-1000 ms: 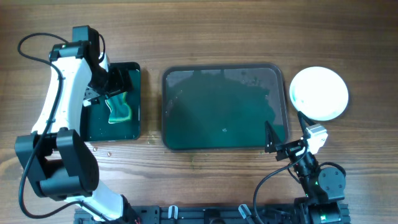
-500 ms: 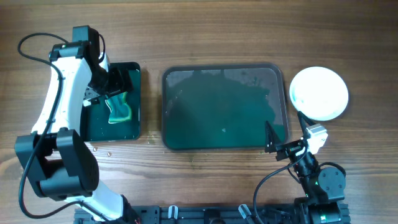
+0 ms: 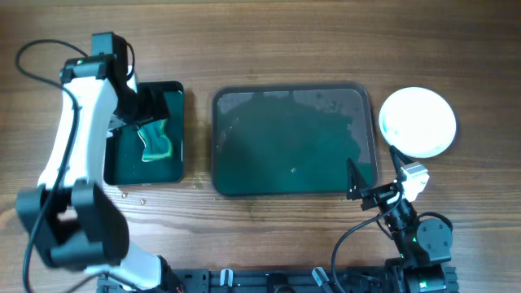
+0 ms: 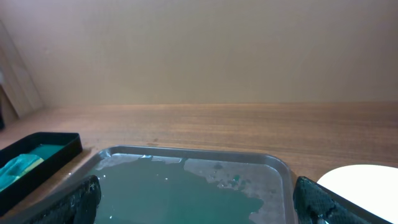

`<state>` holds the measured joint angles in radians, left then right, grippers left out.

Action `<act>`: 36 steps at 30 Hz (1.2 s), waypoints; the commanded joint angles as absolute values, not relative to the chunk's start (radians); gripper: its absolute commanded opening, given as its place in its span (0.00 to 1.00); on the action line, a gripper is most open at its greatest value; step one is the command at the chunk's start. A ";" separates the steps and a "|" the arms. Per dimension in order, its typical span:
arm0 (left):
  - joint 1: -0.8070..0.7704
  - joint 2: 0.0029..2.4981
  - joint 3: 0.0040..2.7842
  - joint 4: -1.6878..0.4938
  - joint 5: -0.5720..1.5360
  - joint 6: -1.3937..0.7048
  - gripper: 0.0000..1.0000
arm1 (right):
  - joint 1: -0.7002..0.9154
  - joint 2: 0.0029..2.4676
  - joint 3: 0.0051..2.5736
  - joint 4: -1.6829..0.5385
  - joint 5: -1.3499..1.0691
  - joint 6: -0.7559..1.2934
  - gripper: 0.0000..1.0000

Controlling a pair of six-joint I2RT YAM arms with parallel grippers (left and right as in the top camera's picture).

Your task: Clean dirty plates on tray and stack at the side

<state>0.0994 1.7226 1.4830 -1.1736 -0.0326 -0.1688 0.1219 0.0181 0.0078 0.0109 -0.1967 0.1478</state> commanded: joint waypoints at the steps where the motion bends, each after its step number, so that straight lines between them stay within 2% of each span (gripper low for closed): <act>1: 0.103 1.517 1.496 -1.181 -0.068 -0.164 1.00 | 0.127 0.004 0.005 0.013 -0.176 0.137 1.00; 11: 0.102 1.032 1.291 -0.886 -0.035 -0.224 1.00 | 0.127 0.004 0.005 0.013 -0.176 0.138 1.00; 29: 0.102 0.256 0.391 -0.239 0.009 -0.224 1.00 | 0.127 0.004 0.005 0.013 -0.176 0.137 1.00; 36: 0.102 0.080 0.194 -0.152 0.010 -0.224 1.00 | 0.127 0.004 0.005 0.013 -0.176 0.137 1.00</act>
<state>0.0994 0.1490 0.2668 -0.1825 -0.0032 -0.2226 0.1219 0.0154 0.0074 0.0105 -0.1894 0.1478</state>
